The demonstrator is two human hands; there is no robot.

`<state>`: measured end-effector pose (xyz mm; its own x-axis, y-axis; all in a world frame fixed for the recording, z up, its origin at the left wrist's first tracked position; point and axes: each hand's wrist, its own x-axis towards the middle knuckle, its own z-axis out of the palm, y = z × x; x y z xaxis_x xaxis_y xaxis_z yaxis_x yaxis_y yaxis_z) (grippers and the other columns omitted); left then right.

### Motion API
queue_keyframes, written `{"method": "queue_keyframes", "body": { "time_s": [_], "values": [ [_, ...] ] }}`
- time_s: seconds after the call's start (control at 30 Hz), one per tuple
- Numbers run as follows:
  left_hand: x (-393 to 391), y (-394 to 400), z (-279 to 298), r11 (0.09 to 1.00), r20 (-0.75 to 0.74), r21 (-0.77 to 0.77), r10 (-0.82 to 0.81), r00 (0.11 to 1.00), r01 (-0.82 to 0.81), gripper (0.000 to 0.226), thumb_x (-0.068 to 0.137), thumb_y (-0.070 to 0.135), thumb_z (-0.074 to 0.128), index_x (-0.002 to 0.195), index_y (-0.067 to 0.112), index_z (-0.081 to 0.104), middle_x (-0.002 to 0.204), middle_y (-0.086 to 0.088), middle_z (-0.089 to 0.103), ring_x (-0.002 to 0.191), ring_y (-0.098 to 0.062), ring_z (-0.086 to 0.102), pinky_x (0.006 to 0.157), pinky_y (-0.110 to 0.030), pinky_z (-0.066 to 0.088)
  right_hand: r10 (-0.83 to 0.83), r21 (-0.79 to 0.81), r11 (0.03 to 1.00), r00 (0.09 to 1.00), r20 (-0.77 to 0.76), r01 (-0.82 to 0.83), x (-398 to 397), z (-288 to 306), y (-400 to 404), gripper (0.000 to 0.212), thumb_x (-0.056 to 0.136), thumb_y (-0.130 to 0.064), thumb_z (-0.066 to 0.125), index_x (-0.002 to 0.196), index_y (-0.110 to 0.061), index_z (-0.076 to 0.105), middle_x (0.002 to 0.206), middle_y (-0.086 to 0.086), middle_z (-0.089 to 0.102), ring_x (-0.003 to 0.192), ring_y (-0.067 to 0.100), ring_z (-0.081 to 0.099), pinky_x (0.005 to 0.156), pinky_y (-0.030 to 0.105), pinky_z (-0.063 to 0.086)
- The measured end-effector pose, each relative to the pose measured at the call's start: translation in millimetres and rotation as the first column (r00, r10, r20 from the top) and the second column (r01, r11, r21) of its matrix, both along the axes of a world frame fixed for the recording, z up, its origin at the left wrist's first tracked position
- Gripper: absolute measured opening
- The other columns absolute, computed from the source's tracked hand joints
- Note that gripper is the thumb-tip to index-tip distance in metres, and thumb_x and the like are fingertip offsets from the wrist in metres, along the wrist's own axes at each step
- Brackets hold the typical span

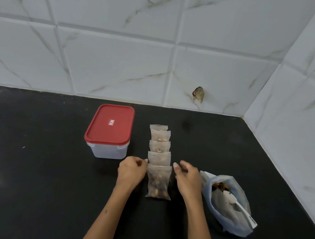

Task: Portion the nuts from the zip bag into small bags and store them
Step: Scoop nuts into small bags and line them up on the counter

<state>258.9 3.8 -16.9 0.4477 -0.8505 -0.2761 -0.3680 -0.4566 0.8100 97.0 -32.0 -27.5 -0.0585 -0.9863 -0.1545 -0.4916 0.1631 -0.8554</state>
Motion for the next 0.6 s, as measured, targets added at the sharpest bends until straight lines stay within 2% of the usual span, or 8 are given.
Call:
{"method": "queue_keyframes", "body": {
  "time_s": [0.07,0.13,0.2,0.27,0.37,0.43,0.5,0.6],
  "values": [
    [-4.2,-1.7,12.9,0.997,0.043,-0.072,0.013,0.999,-0.010,0.028,0.094,0.030,0.056,0.117,0.015,0.063,0.100,-0.001,0.066,0.087,-0.010,0.059,0.071,-0.023,0.049,-0.004,-0.048,0.999,0.995,0.098,0.008,-10.6,23.8,2.5,0.046,0.091,-0.036,0.058,0.134,-0.021,0.050,0.127,-0.002,0.054,0.101,0.009,0.061,0.084,0.023,0.046],
    [-19.0,-4.2,23.8,0.985,-0.023,-0.167,0.033,0.999,-0.036,0.032,0.094,0.028,0.057,0.123,0.017,0.058,0.111,0.000,0.065,0.094,-0.009,0.058,0.078,-0.024,0.047,-0.022,-0.132,0.990,0.982,0.189,0.047,-27.6,47.0,7.2,0.039,0.090,-0.034,0.060,0.128,-0.022,0.055,0.121,-0.006,0.060,0.099,0.009,0.063,0.086,0.027,0.051],
    [-44.8,-5.2,33.5,0.954,-0.164,-0.287,0.043,0.986,-0.089,0.025,0.093,0.027,0.058,0.116,0.018,0.062,0.108,0.001,0.066,0.095,-0.010,0.062,0.085,-0.030,0.052,-0.060,-0.204,0.973,0.972,0.227,0.107,-51.9,65.9,13.0,0.026,0.090,-0.029,0.061,0.115,-0.023,0.064,0.107,-0.007,0.068,0.094,0.008,0.065,0.086,0.030,0.053],
    [-76.9,-4.2,44.9,0.926,-0.367,-0.355,-0.009,0.930,-0.130,0.020,0.094,0.024,0.058,0.111,0.015,0.065,0.099,0.000,0.068,0.093,-0.012,0.065,0.086,-0.033,0.055,-0.093,-0.231,0.963,0.973,0.211,0.142,-78.9,77.5,18.3,0.017,0.090,-0.025,0.061,0.105,-0.024,0.069,0.095,-0.010,0.070,0.090,0.004,0.065,0.083,0.025,0.052],
    [-134.9,2.8,59.5,0.954,-0.678,-0.284,-0.127,0.724,-0.098,0.018,0.096,0.022,0.055,0.100,0.008,0.066,0.095,-0.007,0.069,0.085,-0.018,0.066,0.077,-0.029,0.057,-0.158,-0.225,0.959,0.983,0.091,0.175,-122.5,78.3,22.0,0.015,0.090,-0.021,0.061,0.102,-0.022,0.070,0.091,-0.015,0.066,0.087,0.000,0.061,0.076,0.017,0.047],
    [-169.1,7.9,63.1,0.982,-0.786,-0.189,-0.134,0.604,-0.028,0.026,0.097,0.027,0.053,0.095,0.004,0.066,0.092,-0.011,0.070,0.081,-0.021,0.066,0.073,-0.027,0.057,-0.188,-0.189,0.965,0.982,-0.028,0.180,-147.0,69.9,22.5,0.014,0.089,-0.018,0.062,0.099,-0.019,0.071,0.090,-0.010,0.067,0.088,0.005,0.062,0.077,0.020,0.047],
    [-197.7,11.9,61.2,0.997,-0.839,-0.077,-0.073,0.539,0.015,0.034,0.097,0.032,0.051,0.093,0.001,0.066,0.090,-0.013,0.069,0.080,-0.021,0.066,0.073,-0.025,0.057,-0.181,-0.112,0.979,0.976,-0.125,0.168,-166.9,59.9,23.3,0.011,0.088,-0.016,0.062,0.095,-0.018,0.072,0.089,-0.005,0.068,0.087,0.011,0.064,0.078,0.025,0.048],
    [-228.2,13.3,53.0,0.996,-0.860,0.074,0.085,0.503,-0.043,0.038,0.097,0.035,0.051,0.084,0.003,0.065,0.088,-0.011,0.068,0.078,-0.018,0.066,0.068,-0.023,0.056,-0.119,-0.002,0.993,0.973,-0.198,0.121,-184.2,46.1,25.3,0.011,0.088,-0.016,0.063,0.092,-0.018,0.072,0.087,-0.005,0.068,0.085,0.012,0.064,0.076,0.027,0.050]
  ]
}}
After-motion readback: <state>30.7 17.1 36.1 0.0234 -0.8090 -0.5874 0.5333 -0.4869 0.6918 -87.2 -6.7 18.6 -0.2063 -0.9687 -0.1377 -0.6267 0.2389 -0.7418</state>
